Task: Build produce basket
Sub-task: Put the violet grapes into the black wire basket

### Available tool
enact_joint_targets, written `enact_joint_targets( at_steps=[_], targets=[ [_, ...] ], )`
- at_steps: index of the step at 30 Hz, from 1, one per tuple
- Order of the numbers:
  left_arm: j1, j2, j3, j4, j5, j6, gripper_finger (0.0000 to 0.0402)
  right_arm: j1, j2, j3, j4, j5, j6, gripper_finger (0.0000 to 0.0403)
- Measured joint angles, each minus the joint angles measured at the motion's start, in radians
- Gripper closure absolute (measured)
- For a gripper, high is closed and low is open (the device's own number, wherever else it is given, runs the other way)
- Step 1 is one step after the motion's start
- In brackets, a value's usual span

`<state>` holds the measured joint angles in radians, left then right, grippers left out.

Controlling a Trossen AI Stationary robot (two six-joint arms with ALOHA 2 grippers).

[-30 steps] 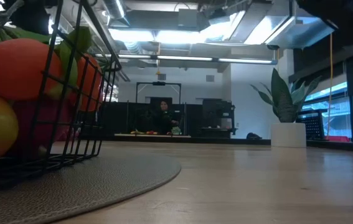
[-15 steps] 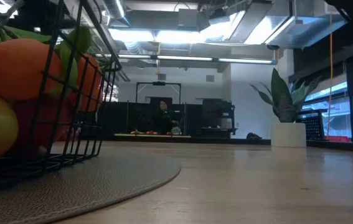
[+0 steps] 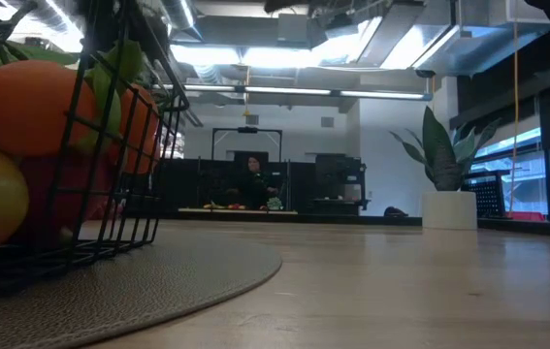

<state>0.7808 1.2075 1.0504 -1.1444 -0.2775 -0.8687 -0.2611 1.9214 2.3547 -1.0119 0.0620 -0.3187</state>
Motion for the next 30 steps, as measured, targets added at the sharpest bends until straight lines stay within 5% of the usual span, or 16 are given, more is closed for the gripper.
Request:
enact_joint_targets(
  at_steps=[11, 30],
  targets=[
    [0.202, 0.234, 0.000, 0.112, 0.007, 0.149, 0.0310, -0.062, -0.002, 0.000, -0.061, -0.003, -0.024, 0.0393],
    [0.212, 0.457, 0.000, 0.182, -0.131, 0.144, 0.0310, -0.131, -0.002, -0.001, -0.063, -0.002, -0.034, 0.0393]
  ],
)
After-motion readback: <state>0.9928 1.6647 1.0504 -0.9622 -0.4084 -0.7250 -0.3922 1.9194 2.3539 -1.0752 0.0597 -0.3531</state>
